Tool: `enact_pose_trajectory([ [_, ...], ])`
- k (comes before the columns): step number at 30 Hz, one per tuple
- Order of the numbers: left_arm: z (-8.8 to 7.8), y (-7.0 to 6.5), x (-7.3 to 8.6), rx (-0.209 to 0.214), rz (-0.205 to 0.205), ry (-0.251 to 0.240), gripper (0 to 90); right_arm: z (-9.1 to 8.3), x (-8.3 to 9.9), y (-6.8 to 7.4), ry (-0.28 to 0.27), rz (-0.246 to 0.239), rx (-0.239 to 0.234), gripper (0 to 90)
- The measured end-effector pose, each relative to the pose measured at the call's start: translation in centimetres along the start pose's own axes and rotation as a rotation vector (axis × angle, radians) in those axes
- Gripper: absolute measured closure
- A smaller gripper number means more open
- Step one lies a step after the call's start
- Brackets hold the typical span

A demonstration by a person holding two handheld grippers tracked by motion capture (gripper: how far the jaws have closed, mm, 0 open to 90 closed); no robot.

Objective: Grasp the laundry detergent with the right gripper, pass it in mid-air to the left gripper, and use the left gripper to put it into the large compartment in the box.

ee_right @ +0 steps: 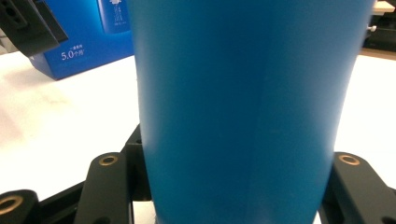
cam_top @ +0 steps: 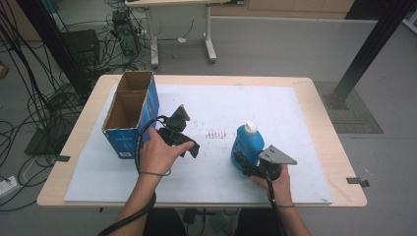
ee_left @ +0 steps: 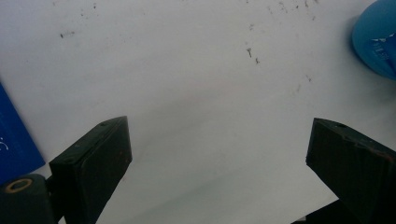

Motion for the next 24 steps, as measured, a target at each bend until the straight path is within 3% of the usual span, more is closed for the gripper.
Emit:
enact_pose_trajectory([
  [10, -0.1, -0.4, 0.1, -0.003, 0.013, -0.002, 7.2, -0.7, -1.5, -0.1, -0.022, -0.001, -0.012, 41.8],
  [24, -0.2, -0.6, 0.3, -0.002, 0.017, 0.001, 7.2, -1.9, -5.0, -0.5, -0.031, -0.005, -0.046, 42.0],
])
Point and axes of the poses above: each handheld gripper's, and its own axes: z roughly forward along the jaws, x roughly out of its underside, y roughly to its left, the point moved 4 cm from there along z, roughly forward along the jaws, and after that the axes turned 2 degrees about -x, right-handed, at the moved point
